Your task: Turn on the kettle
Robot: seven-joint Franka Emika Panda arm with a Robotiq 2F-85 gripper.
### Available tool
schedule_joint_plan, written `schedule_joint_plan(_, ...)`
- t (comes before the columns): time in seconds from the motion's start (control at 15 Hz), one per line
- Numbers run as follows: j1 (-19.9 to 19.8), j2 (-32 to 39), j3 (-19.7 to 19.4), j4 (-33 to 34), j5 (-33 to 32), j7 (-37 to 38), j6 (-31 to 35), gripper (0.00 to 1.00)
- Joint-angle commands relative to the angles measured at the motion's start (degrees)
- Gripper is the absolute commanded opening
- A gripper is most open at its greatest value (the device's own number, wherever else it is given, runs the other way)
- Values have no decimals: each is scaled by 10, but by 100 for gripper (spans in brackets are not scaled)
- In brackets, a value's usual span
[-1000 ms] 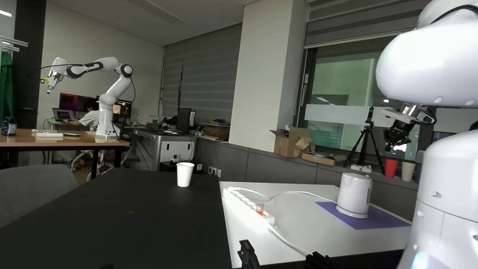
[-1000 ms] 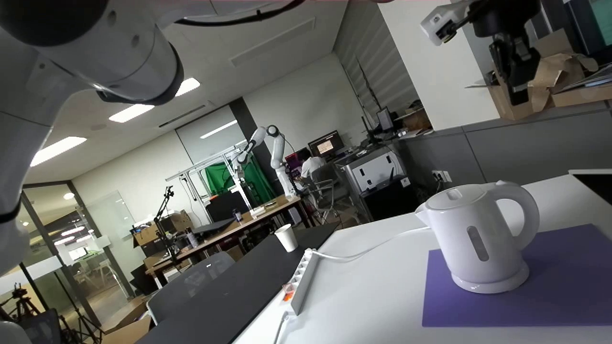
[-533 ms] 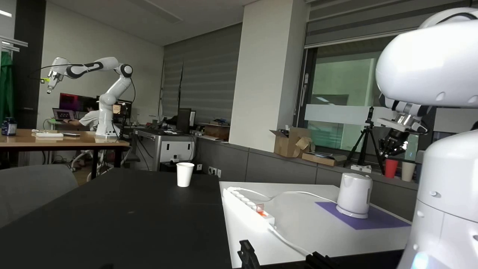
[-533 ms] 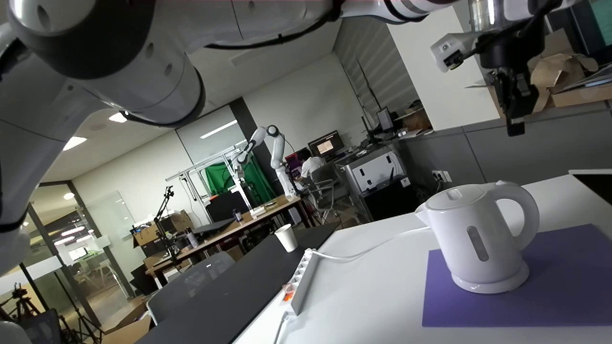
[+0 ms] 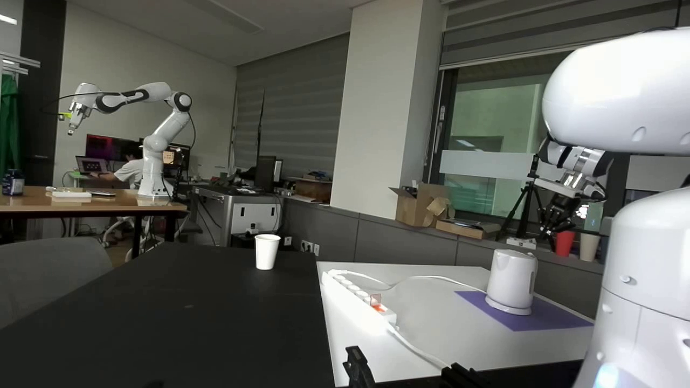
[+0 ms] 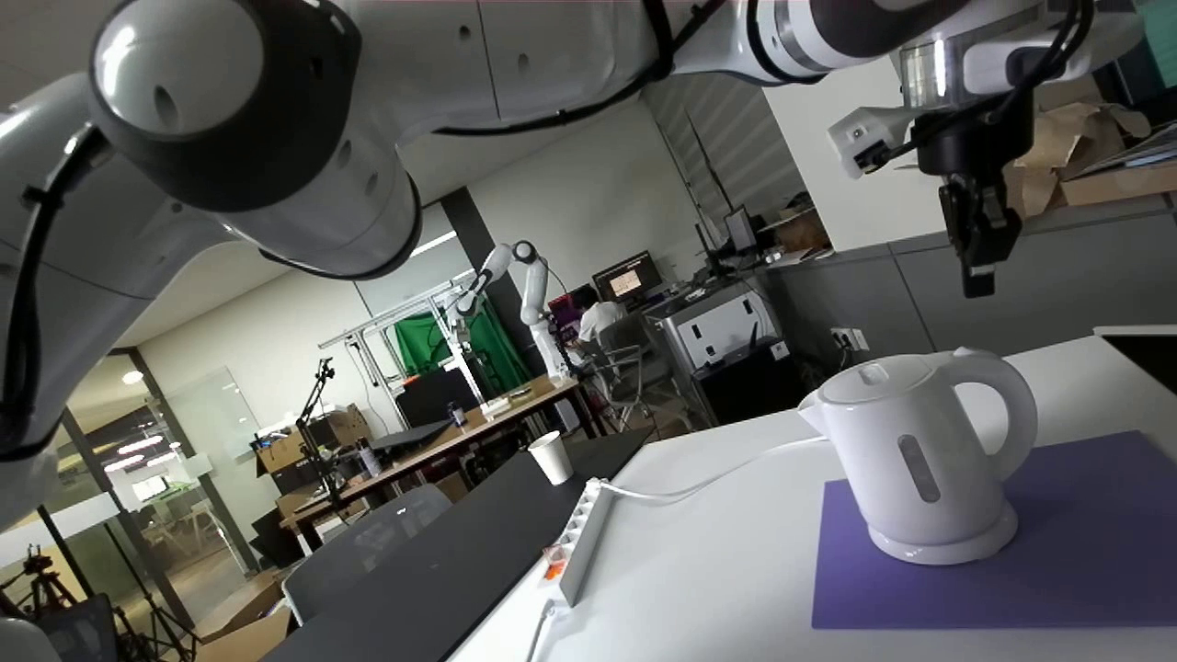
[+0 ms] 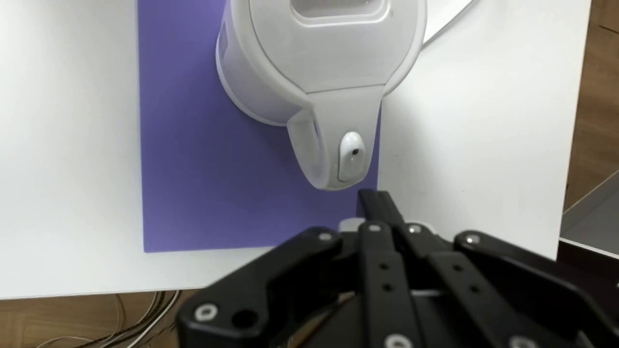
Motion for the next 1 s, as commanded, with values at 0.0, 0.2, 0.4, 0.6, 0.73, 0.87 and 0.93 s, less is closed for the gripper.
schedule_joint_plan(0.0, -8, 26, 27, 45, -36, 34, -13, 0)
schedule_joint_plan(0.2, -5, 38, 35, 54, -57, 34, -16, 0)
schedule_joint_plan(0.4, -4, 48, 38, 64, -73, 36, -19, 0)
schedule_joint_plan(0.6, -4, 57, 42, 72, -81, 37, -24, 0)
schedule_joint_plan(0.73, -5, 62, 44, 78, -83, 37, -26, 0)
schedule_joint_plan(0.87, -5, 68, 45, 85, -86, 38, -27, 0)
schedule_joint_plan(0.93, -5, 70, 46, 87, -87, 38, -28, 0)
